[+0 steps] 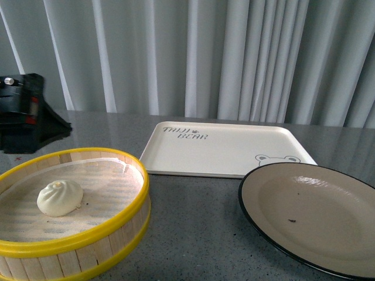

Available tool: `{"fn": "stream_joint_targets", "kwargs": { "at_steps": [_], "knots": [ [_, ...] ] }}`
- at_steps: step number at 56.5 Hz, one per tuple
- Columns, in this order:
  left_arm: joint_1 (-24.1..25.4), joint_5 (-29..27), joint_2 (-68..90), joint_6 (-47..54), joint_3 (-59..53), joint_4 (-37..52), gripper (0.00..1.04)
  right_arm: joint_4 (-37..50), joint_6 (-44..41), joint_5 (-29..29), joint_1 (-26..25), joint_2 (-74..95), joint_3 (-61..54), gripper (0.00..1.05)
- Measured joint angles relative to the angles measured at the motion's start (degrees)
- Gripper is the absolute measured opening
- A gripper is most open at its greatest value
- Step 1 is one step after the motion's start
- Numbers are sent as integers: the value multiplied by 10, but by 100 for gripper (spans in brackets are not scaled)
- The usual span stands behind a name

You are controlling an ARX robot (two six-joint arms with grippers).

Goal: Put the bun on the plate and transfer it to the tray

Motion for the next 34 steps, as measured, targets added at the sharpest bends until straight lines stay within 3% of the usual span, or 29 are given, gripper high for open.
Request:
{"fn": "stream_joint_targets", "kwargs": {
  "at_steps": [11, 34],
  "knots": [
    [-28, -25, 79, 56, 59, -38, 98, 0, 0, 0, 0, 0, 0, 96],
    [-26, -48, 119, 68, 68, -58, 98, 0, 0, 0, 0, 0, 0, 96]
  ]
}}
